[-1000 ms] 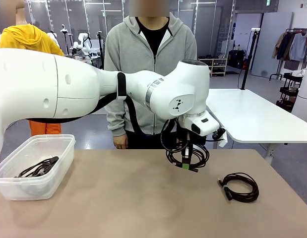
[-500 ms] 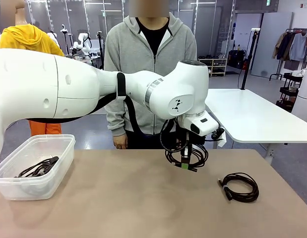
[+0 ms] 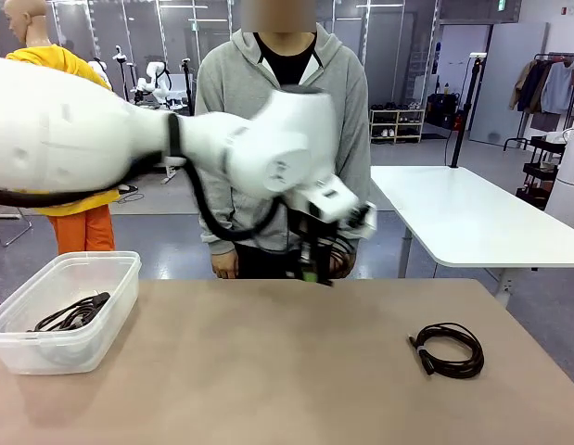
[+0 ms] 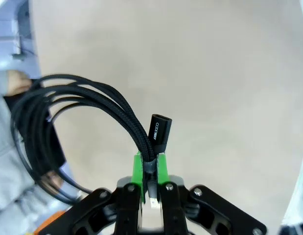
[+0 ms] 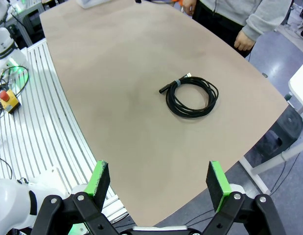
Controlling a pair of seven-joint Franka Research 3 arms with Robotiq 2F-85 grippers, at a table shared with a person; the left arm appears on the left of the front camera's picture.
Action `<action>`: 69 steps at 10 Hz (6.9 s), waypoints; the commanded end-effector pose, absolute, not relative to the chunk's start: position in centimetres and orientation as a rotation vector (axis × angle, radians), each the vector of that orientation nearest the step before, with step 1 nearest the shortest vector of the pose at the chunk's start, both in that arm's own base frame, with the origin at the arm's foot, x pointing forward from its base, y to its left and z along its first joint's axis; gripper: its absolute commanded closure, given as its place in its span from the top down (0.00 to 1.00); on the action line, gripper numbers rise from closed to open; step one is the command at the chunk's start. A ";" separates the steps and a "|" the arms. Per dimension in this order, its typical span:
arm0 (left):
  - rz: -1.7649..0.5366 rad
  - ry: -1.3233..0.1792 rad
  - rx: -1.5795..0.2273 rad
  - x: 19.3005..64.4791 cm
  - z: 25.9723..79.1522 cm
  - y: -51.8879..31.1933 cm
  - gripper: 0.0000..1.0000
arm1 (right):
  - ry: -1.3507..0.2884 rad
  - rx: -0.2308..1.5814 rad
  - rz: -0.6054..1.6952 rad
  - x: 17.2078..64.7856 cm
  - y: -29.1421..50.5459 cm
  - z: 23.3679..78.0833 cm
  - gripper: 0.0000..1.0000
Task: Organize and store the cables.
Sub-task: Place the USB Extension Cable into the Organizing box.
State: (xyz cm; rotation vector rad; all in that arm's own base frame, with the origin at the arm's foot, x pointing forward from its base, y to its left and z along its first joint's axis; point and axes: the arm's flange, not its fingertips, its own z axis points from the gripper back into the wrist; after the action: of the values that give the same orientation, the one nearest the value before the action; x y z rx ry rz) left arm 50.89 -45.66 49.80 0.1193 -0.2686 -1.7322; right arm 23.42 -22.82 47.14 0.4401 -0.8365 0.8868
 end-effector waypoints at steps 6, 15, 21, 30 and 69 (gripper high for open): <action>-1.618 -0.377 0.096 43.0 52.6 -20.2 0.13 | -0.842 0.442 0.889 23.4 -22.8 47.2 1.00; -1.559 -0.358 0.105 43.1 52.9 -17.2 0.13 | -0.842 0.442 0.889 23.4 -22.8 47.2 1.00; -1.524 -0.406 0.074 45.5 52.2 -1.4 0.13 | -0.842 0.442 0.889 23.4 -22.8 47.2 1.00; -1.321 -0.366 0.038 49.9 41.5 4.1 0.13 | -0.842 0.442 0.889 23.4 -22.8 47.2 1.00; -0.669 -0.580 0.026 28.7 59.7 1.5 1.00 | -0.140 0.173 0.546 36.6 -5.0 49.0 1.00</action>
State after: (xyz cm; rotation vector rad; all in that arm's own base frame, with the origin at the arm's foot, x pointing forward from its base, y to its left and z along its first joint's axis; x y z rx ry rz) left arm 29.23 1.98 60.37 -0.0269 -0.5441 -0.7354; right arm 35.05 -5.83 49.20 0.2054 -0.1782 0.6056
